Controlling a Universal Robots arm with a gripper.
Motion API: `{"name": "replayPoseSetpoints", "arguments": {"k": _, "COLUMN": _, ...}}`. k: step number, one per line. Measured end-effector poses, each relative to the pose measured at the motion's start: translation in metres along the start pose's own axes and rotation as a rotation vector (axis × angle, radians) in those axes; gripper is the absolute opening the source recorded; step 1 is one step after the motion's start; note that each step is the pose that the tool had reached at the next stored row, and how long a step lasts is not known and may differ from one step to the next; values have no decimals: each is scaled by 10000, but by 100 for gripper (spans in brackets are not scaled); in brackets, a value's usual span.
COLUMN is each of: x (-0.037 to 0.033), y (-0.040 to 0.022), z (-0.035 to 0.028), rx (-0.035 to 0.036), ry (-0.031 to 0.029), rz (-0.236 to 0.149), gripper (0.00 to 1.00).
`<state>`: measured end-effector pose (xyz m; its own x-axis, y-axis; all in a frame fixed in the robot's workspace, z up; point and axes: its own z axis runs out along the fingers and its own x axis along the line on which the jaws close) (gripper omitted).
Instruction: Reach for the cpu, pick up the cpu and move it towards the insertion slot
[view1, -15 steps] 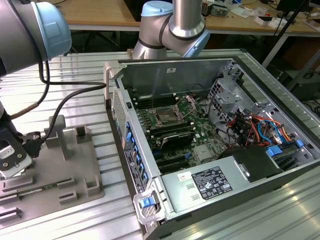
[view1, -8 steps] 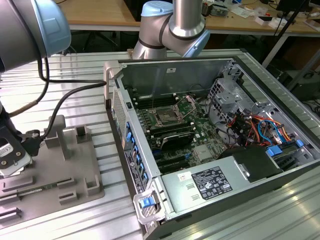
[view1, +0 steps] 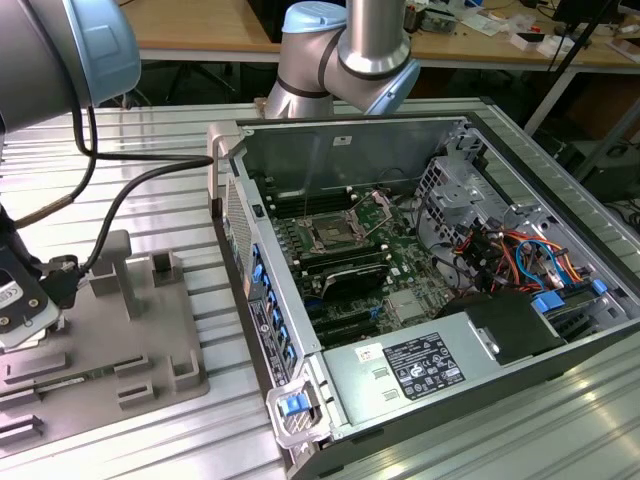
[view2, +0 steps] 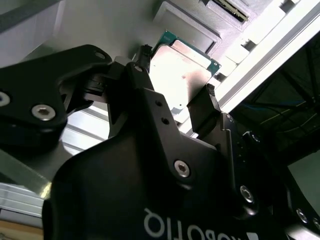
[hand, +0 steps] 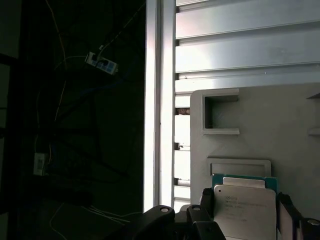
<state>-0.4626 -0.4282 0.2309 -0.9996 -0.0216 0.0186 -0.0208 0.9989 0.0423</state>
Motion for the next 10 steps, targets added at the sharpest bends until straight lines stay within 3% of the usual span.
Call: {"name": "replayPoseSetpoints", "arguments": {"k": 10, "x": 0, "y": 1, "z": -17, "rx": -1, "ry": -1, "rz": 0, "gripper": 55}}
